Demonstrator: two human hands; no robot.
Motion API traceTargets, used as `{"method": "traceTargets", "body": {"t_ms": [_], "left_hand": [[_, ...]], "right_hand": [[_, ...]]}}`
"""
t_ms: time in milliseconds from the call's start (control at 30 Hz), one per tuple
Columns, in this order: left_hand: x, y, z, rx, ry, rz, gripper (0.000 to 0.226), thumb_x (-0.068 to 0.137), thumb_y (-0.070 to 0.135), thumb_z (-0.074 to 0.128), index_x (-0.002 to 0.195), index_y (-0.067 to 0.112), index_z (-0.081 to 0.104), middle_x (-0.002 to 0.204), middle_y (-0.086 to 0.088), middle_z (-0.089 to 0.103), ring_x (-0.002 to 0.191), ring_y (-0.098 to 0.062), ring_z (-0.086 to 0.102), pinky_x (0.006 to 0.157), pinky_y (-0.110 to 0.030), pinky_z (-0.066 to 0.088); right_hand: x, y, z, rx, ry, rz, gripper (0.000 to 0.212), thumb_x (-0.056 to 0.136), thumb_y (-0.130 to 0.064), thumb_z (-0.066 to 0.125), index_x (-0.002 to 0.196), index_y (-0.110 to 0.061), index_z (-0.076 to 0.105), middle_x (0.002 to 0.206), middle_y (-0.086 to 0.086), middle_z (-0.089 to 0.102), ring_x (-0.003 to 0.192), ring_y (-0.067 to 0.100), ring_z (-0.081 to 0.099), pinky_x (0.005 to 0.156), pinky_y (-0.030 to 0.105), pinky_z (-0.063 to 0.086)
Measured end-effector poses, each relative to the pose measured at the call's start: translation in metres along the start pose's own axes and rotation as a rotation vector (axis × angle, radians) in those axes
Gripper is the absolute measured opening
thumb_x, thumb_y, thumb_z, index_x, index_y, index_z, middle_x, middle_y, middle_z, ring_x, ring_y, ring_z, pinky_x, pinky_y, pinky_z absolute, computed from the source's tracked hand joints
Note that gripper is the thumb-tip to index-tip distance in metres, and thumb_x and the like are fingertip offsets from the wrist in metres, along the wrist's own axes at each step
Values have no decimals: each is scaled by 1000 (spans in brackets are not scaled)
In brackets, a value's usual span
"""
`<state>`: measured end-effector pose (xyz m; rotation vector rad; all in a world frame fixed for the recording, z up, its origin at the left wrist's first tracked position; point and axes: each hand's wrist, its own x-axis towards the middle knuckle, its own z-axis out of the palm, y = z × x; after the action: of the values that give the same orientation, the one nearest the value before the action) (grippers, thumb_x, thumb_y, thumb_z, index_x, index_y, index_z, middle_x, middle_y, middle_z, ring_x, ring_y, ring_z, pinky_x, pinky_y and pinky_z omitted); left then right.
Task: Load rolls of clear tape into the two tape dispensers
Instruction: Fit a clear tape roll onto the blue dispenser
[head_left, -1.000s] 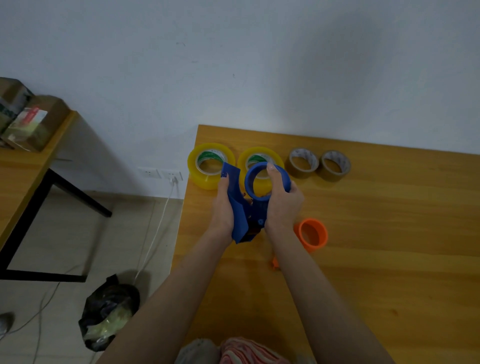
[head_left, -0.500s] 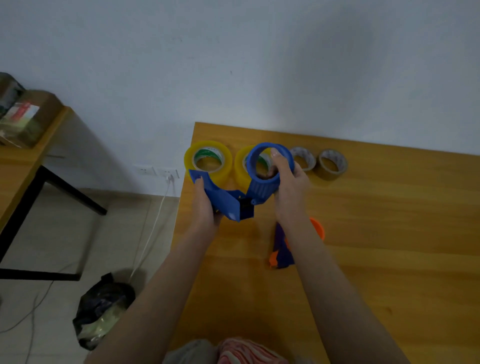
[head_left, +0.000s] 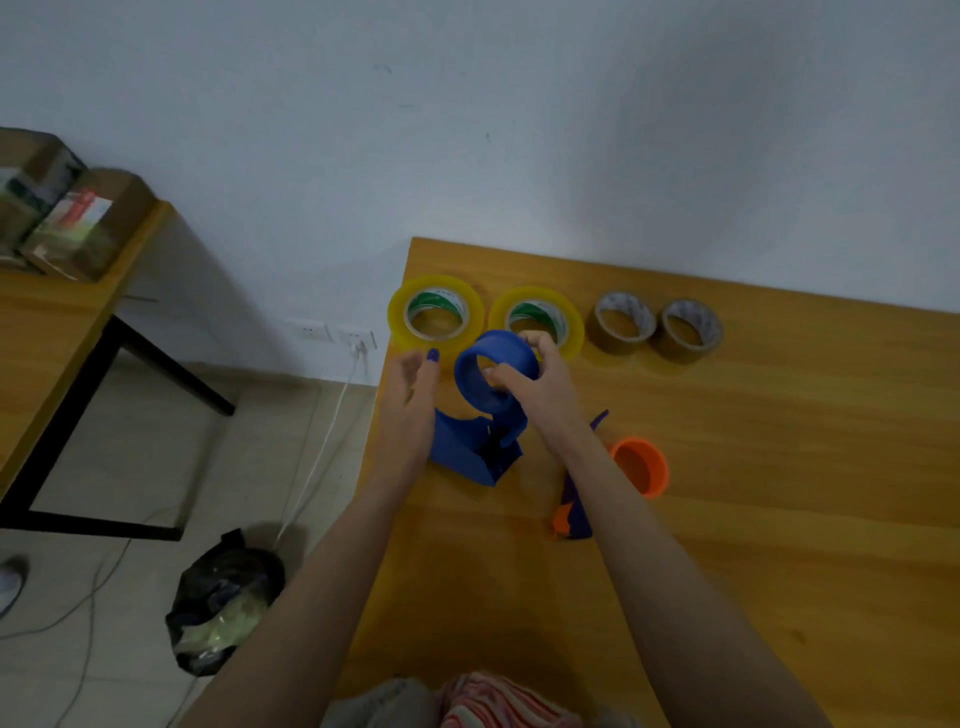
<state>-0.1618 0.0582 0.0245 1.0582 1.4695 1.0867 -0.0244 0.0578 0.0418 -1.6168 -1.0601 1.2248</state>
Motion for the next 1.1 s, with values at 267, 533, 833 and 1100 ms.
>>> {"method": "traceTargets", "body": {"t_ms": [267, 533, 833, 1100], "left_hand": [[5, -5, 9, -98, -304, -92, 33, 96, 27, 47, 125, 12, 49, 111, 1, 59, 101, -13, 60, 82, -25, 52], [11, -17, 2, -182, -298, -180, 36, 95, 28, 49, 128, 12, 52, 122, -4, 58, 112, -17, 58, 88, -32, 51], [7, -27, -7, -186, -311, -264, 17, 96, 30, 47, 107, 38, 58, 126, 1, 53, 116, -16, 53, 91, -32, 48], [8, -33, -14, -180, -358, -280, 29, 91, 39, 53, 120, 35, 54, 131, 7, 50, 121, -19, 52, 101, -42, 46]], "right_hand": [[7, 4, -4, -54, -269, -59, 26, 83, -3, 63, 104, -15, 52, 98, -2, 56, 82, 10, 58, 63, 17, 51], [22, 5, -13, -47, -283, 11, 21, 94, -36, 54, 108, -22, 59, 109, -3, 61, 101, 9, 59, 84, 23, 50], [100, 30, -44, -540, 334, 353, 75, 94, -28, 56, 144, 4, 11, 145, 25, 33, 123, 37, 48, 83, 37, 44], [96, 43, -36, -467, 460, 221, 61, 87, -20, 66, 133, -1, 31, 131, 21, 50, 116, 34, 54, 87, 39, 48]]}}
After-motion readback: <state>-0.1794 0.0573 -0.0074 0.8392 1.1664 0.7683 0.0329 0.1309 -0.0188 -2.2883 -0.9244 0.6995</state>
